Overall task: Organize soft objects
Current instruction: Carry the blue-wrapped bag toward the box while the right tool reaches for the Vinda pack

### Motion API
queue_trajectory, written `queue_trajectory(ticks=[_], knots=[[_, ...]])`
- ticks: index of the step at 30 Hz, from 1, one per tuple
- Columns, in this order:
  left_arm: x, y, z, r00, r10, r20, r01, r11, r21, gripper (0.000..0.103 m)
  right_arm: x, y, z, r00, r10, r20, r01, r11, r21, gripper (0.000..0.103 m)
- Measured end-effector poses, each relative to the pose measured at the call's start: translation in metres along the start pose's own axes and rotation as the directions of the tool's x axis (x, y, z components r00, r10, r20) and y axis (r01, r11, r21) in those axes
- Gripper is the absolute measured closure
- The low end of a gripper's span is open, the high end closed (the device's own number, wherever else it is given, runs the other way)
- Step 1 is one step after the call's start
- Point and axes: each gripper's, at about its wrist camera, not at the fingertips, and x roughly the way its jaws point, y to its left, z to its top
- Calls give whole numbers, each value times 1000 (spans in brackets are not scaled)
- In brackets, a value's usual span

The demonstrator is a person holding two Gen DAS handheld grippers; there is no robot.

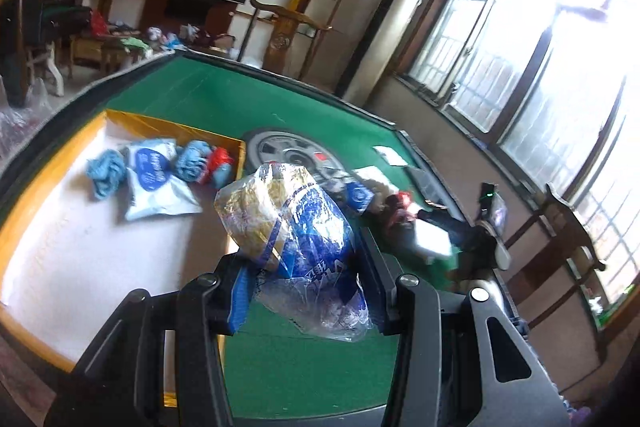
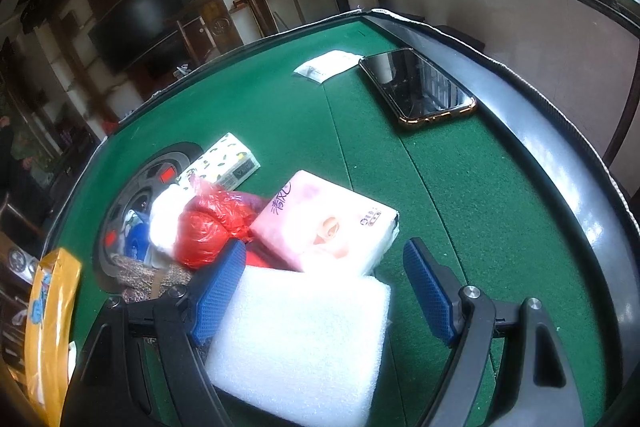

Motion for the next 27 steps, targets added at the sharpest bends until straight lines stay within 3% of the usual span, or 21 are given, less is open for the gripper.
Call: queue_trajectory(ticks=[3,8,16,18,22,27], knots=[[1,4,-4,1000,-13,-16,13,1000,-3,59,-18,9,-2,998,-43,44,44,999,-23,26],[-3,35,-3,1000,-8,-7,7,998,-63,59,-50,52,-6,998,64,9,-62,985,-162,26],[-5,84,-2,999,44,1,-43,985,-169,59,-32,144,-13,988,88,-128,-135,895,-425,26],[-5,95,-2,998,60,0,-58,979,-193,59,-18,173,-13,981,86,-172,-161,856,-492,26],[-3,113,-3,996,85,-14,-86,972,-220,59,25,219,-14,973,-22,-231,-133,765,-630,26],[7,134,0,987,143,-77,-157,958,-238,58,84,223,-8,942,-137,-308,-105,748,-655,26]])
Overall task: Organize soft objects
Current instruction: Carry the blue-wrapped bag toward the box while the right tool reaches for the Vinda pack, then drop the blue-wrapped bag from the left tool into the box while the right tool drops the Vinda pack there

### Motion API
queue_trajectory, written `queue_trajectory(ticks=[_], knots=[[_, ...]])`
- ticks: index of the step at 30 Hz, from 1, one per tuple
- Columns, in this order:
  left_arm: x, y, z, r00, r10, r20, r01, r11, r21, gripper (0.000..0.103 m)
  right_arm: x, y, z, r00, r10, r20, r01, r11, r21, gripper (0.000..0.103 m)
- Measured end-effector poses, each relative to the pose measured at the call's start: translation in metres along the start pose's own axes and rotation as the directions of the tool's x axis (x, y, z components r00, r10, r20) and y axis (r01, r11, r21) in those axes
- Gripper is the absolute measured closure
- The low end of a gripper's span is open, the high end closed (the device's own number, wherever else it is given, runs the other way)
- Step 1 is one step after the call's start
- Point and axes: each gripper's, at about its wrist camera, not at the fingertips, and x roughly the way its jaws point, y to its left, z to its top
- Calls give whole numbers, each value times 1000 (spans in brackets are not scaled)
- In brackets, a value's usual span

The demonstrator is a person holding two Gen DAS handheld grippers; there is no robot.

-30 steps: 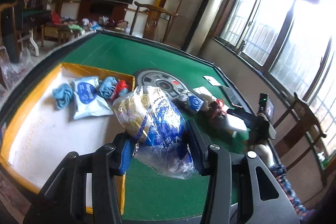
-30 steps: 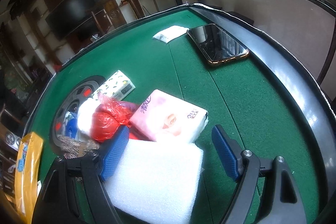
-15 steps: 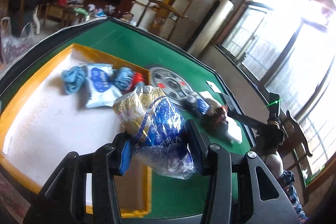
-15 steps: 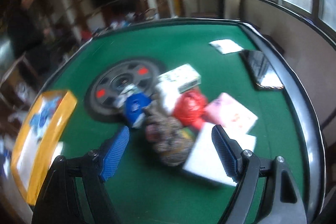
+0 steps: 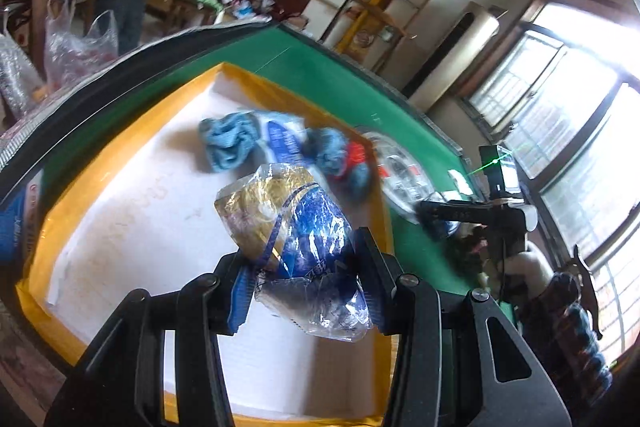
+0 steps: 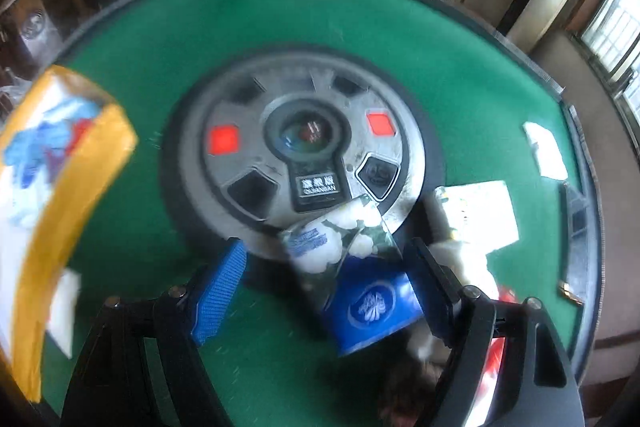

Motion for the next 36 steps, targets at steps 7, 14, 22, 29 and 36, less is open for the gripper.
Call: queue_trajectory(ticks=[7,14,22,29,36], knots=[[52,12,32,968,173,-180,-165,984,59,58,21,-15,-1,996,82,-40,-80,996,41,25],[96,22,58,932,295,-208,-288,955,65,56,11,-23,-21,993,114,-25,-110,987,121,53],[58,41,93,971,218,-98,-225,972,-73,53,-38,-28,-36,976,183,118,-203,961,187,53],[-33,44,74,977,192,89,-187,980,-61,38,-91,43,-31,898,404,175,-421,904,72,53],[-73,75,38,959,237,157,-224,970,-96,36,-79,189,-27,865,502,-26,-500,855,-135,53]])
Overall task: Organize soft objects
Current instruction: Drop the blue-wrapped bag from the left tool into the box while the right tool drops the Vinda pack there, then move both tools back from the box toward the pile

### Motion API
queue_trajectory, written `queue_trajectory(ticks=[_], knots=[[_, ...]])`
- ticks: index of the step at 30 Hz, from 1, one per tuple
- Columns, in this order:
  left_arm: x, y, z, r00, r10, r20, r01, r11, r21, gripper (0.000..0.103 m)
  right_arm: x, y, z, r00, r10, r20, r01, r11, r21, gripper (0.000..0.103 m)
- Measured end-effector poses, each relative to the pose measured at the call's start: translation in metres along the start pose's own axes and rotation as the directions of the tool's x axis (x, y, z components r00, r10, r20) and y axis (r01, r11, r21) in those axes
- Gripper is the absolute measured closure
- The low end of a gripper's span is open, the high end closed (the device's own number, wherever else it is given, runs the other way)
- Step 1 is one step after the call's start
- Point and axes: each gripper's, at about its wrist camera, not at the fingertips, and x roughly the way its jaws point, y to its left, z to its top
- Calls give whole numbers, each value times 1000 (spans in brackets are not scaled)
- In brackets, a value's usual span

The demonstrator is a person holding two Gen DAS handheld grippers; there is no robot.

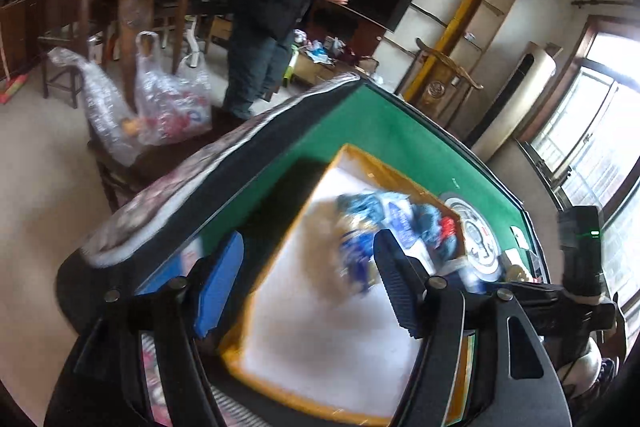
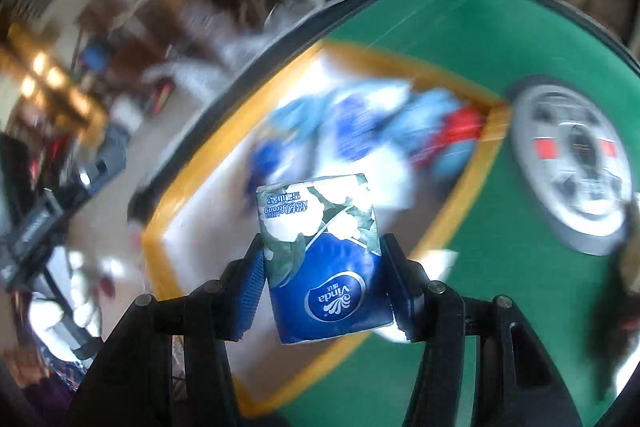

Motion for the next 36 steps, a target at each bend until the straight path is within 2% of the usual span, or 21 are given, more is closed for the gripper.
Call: queue_trajectory(ticks=[3,6,8,12,15,17,18,20,22,24,27,29,30,33,36], knots=[[-8,15,-6,1000,24,18,-24,1000,-2,36,39,40,3,996,-26,-91,20,998,-62,53],[-17,26,-12,996,66,55,-66,998,3,36,75,58,15,988,-67,-140,56,995,-82,53],[-23,32,-16,993,86,77,-87,996,9,36,80,62,25,988,-109,-113,99,992,-83,54],[-22,37,-21,996,62,66,-63,998,13,36,94,55,54,988,-138,-70,138,990,-15,54],[-21,38,-24,998,30,50,-31,999,8,36,91,50,54,994,-100,-51,101,995,21,53],[-22,35,-26,998,17,56,-17,1000,5,36,63,43,36,998,-65,24,64,996,59,50],[-22,31,-27,998,9,61,-9,1000,3,36,53,44,29,997,-56,60,52,997,64,45],[-23,21,-29,998,-6,64,6,1000,7,36,17,39,0,983,-63,169,51,996,78,39],[-24,2,-31,997,-30,67,27,999,36,36,-21,31,-39,951,-95,293,65,992,109,35],[-25,-20,-35,997,-57,50,53,995,86,36,-55,21,-78,904,-141,403,81,983,164,24],[-34,-48,-43,997,-21,70,10,987,159,36,-79,8,-119,836,-160,525,47,974,221,18],[-42,-61,-48,996,-6,93,-12,983,185,36,-85,1,-135,808,-164,565,18,967,256,18],[-46,-66,-50,995,-2,96,-17,981,192,36,-86,-4,-141,802,-164,574,11,965,261,18],[-57,-83,-58,994,4,110,-29,973,227,36,-80,-12,-141,821,-179,542,32,962,270,18],[-69,-99,-64,992,-5,129,-27,969,247,36,-72,-29,-140,842,-137,522,-37,951,308,18]])
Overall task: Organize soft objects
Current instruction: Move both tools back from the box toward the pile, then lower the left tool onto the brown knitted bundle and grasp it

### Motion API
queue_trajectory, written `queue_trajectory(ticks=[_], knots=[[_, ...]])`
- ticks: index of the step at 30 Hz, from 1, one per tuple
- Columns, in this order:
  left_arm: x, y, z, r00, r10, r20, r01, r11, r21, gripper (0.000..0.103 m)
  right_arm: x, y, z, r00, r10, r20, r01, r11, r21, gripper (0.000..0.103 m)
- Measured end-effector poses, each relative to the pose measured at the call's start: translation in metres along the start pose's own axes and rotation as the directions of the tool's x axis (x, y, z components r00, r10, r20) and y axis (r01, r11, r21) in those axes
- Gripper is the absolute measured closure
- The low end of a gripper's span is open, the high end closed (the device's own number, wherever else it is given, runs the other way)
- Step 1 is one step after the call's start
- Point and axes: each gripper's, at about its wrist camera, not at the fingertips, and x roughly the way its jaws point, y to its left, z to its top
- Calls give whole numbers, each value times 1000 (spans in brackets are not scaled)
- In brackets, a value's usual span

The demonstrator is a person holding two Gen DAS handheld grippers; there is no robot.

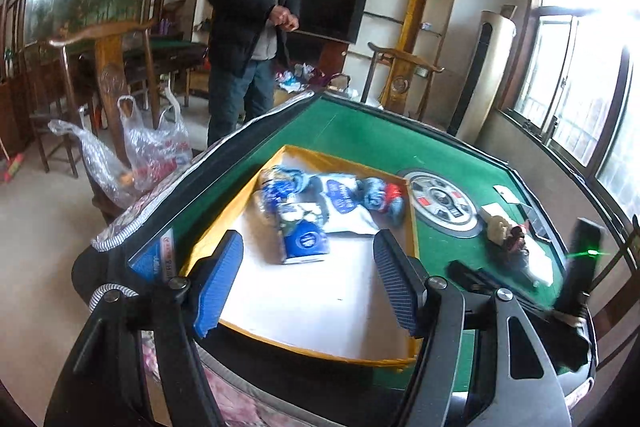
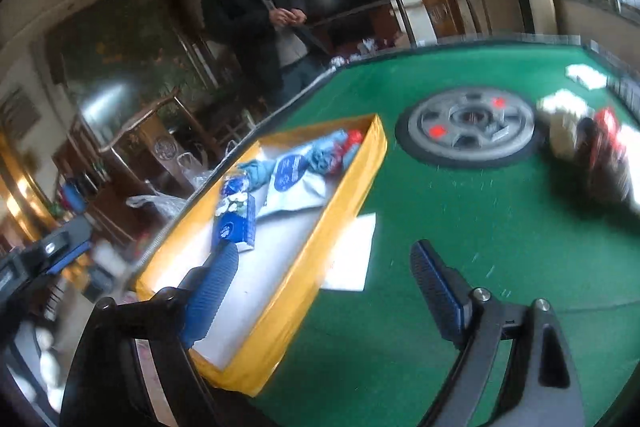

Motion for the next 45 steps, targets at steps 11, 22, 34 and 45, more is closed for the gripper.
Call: queue_trajectory(ticks=[11,22,34,45], knots=[[-10,-34,1,1000,-29,0,29,998,61,36,-12,-8,1,998,60,-4,-60,998,9,18],[-2,-60,-16,995,-86,-58,92,990,103,36,-35,-50,17,999,-4,44,1,998,70,18],[44,-118,-30,921,-324,-216,336,942,23,36,-102,-103,16,989,-86,117,65,983,172,18],[52,-122,-54,878,-378,-296,398,917,11,36,-80,-195,86,962,-256,-90,268,948,170,18]])
